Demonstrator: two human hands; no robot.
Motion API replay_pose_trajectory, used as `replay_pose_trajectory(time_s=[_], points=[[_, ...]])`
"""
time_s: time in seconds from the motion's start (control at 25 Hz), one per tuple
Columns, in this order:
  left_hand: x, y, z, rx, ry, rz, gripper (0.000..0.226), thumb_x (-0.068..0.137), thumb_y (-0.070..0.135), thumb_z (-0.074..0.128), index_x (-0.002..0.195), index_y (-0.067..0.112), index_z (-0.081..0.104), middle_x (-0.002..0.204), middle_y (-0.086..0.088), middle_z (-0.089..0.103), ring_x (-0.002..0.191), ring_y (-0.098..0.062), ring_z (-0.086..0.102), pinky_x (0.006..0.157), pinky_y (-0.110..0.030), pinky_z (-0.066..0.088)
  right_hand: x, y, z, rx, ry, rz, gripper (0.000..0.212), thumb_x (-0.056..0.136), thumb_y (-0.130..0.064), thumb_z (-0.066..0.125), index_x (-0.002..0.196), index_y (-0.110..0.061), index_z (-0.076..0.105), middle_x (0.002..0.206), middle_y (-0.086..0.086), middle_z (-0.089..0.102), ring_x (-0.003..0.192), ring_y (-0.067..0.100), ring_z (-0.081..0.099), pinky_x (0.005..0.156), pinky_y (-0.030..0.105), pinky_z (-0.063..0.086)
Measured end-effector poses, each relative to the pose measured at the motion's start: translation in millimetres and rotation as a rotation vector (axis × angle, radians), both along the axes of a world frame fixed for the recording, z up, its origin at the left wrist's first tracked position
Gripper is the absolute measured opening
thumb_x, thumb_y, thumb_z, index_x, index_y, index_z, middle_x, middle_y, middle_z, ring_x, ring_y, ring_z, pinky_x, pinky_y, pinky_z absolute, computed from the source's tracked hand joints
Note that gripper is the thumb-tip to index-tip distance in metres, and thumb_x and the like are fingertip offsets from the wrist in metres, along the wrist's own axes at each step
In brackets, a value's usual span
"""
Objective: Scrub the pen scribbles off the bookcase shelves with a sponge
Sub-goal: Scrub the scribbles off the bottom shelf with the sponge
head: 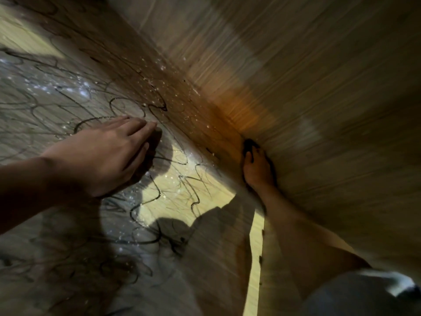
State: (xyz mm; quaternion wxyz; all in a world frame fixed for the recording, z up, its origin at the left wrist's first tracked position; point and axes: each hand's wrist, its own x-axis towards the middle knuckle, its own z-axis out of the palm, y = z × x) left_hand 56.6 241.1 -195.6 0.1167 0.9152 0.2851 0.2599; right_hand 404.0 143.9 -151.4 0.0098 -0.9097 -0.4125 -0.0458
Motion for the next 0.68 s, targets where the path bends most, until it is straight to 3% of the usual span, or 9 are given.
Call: replay_pose_trajectory(time_s=[0.08, 0.16, 0.28, 0.44, 0.56, 0.68], points=[[-2.6, 3.6, -3.1, -0.051, 0.01, -0.012, 0.081, 0.095, 0.056, -0.001, 0.146, 0.005, 0.035, 0.14, -0.018, 0.05, 0.127, -0.035, 0.048, 0.108, -0.04, 0.034, 8.2, 1.4, -3.3, -0.148, 0.013, -0.061, 0.052, 0.103, -0.037, 0.018, 0.153, -0.022, 0.016, 0.158, 0.004, 0.016, 0.142, 0.028, 0.022, 0.117, 0.043, 0.018], [-5.5, 5.4, -2.8, -0.081, 0.012, -0.029, 0.086, 0.093, 0.06, -0.004, 0.148, 0.006, 0.033, 0.143, -0.018, 0.047, 0.13, -0.035, 0.046, 0.109, -0.041, 0.033, 10.2, 7.3, -2.0, -0.273, 0.001, -0.156, 0.056, 0.1, -0.033, 0.021, 0.153, -0.016, 0.013, 0.157, 0.01, 0.018, 0.141, 0.032, 0.024, 0.116, 0.044, 0.021], [-4.1, 7.8, -4.9, -0.067, 0.0, -0.045, 0.087, 0.094, 0.06, -0.002, 0.145, 0.002, 0.036, 0.138, -0.02, 0.05, 0.126, -0.036, 0.048, 0.107, -0.042, 0.036, 4.3, 9.9, 21.3, -0.428, 0.041, -0.222, 0.054, 0.095, -0.03, 0.042, 0.145, -0.011, 0.033, 0.141, 0.018, 0.043, 0.124, 0.036, 0.046, 0.1, 0.042, 0.042], [-0.4, 10.5, -13.0, -0.002, -0.013, -0.04, 0.083, 0.097, 0.056, 0.001, 0.141, -0.003, 0.039, 0.132, -0.025, 0.052, 0.127, -0.039, 0.047, 0.108, -0.045, 0.037, -17.2, -5.4, 57.1, -0.554, 0.014, -0.146, 0.036, 0.097, -0.021, 0.045, 0.124, 0.0, 0.054, 0.131, 0.022, 0.053, 0.119, 0.035, 0.052, 0.101, 0.04, 0.043], [-1.1, 9.6, -13.8, 0.004, -0.022, -0.022, 0.086, 0.096, 0.056, -0.002, 0.142, -0.005, 0.037, 0.137, -0.03, 0.048, 0.136, -0.039, 0.038, 0.116, -0.038, 0.021, -41.9, -22.0, 77.9, -0.587, 0.158, -0.175, 0.035, 0.099, -0.014, 0.043, 0.128, 0.004, 0.051, 0.134, 0.023, 0.05, 0.122, 0.034, 0.049, 0.097, 0.035, 0.041], [-13.0, -3.3, -9.4, 0.048, -0.074, -0.006, 0.077, 0.099, 0.05, 0.005, 0.141, -0.006, 0.039, 0.136, -0.032, 0.048, 0.138, -0.036, 0.034, 0.116, -0.021, -0.001, -72.9, -42.5, 83.8, -0.664, 0.176, -0.121, 0.029, 0.095, -0.009, 0.047, 0.118, 0.004, 0.058, 0.118, 0.022, 0.059, 0.107, 0.033, 0.057, 0.076, 0.032, 0.043]])
